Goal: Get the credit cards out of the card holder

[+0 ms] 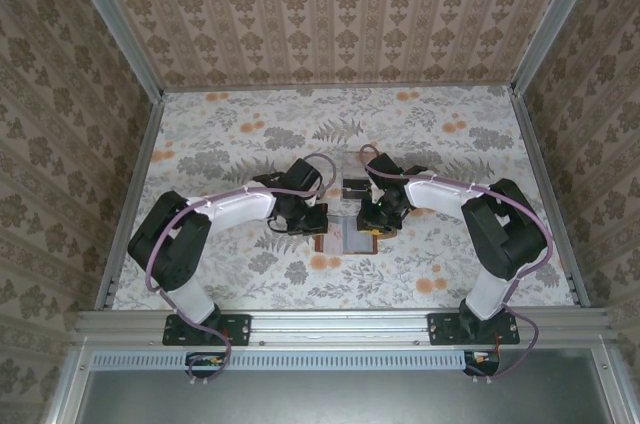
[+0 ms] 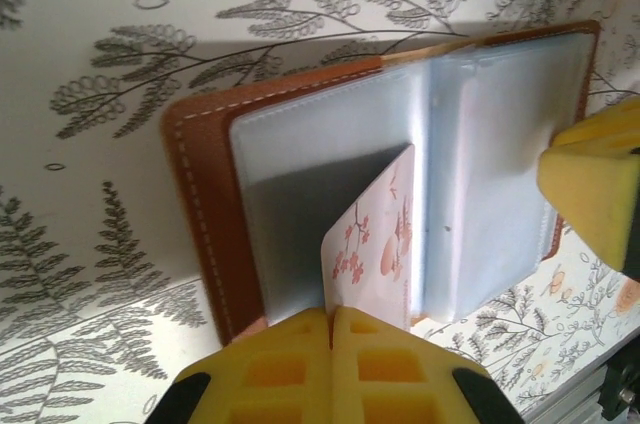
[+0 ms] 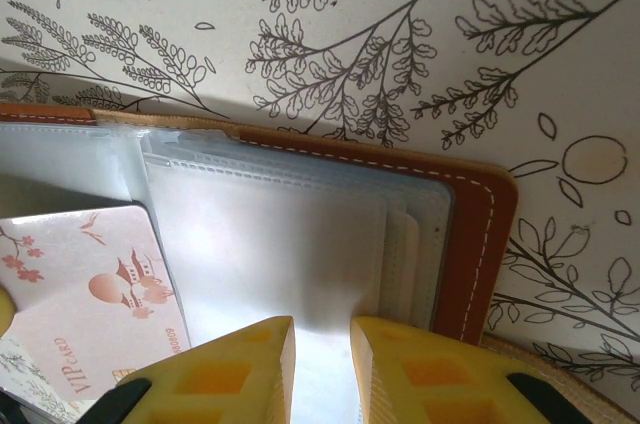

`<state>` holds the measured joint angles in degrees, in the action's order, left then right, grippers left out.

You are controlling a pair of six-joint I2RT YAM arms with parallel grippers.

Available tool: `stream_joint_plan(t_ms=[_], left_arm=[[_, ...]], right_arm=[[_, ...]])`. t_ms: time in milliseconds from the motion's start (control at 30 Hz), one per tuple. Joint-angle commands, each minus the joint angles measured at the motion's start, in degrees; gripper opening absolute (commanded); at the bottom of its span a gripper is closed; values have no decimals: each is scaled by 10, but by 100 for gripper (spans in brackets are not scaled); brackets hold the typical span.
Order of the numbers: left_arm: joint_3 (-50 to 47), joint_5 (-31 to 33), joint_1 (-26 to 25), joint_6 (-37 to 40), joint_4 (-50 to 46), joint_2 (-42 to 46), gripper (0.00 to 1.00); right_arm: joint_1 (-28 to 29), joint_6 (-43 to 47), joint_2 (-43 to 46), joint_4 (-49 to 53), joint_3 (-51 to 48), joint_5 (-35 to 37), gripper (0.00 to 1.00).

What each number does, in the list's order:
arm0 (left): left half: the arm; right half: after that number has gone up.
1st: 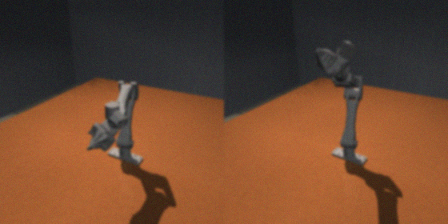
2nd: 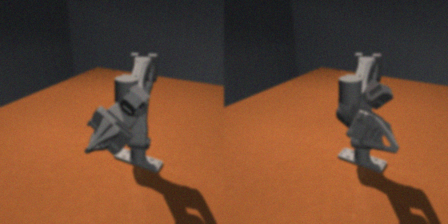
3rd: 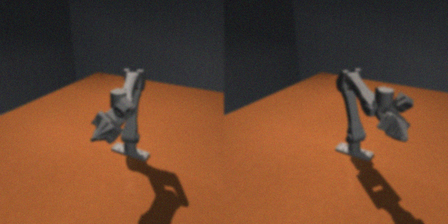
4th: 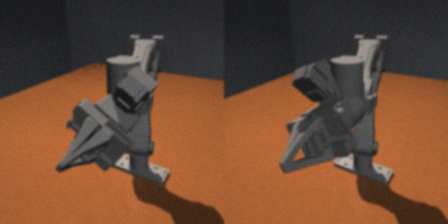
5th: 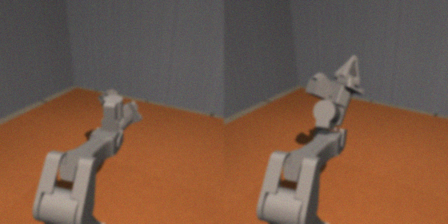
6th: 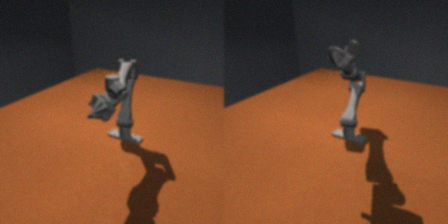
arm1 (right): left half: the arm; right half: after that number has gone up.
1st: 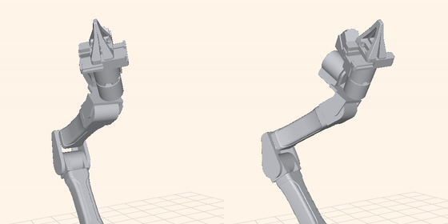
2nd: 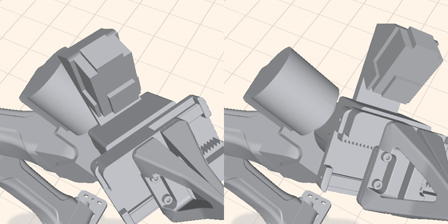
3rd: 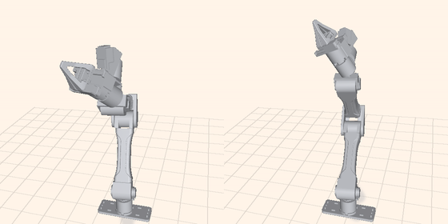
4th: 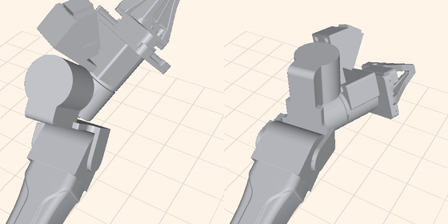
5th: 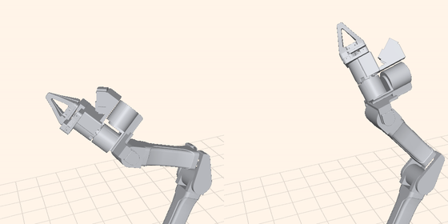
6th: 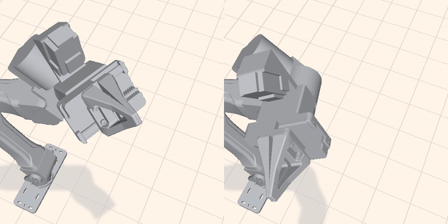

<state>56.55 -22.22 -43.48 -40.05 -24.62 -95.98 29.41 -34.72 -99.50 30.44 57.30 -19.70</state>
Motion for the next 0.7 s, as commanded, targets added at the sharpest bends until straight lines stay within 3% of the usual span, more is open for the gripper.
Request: stream_joint_plan(t_ms=[0,667], left_arm=[[23,3,-8,-14,14,-6,2],[30,-2,-43,-37,20,-18,13]], right_arm=[[0,4,-11,38,-3,41,25],[0,4,-9,39,0,40,25]])
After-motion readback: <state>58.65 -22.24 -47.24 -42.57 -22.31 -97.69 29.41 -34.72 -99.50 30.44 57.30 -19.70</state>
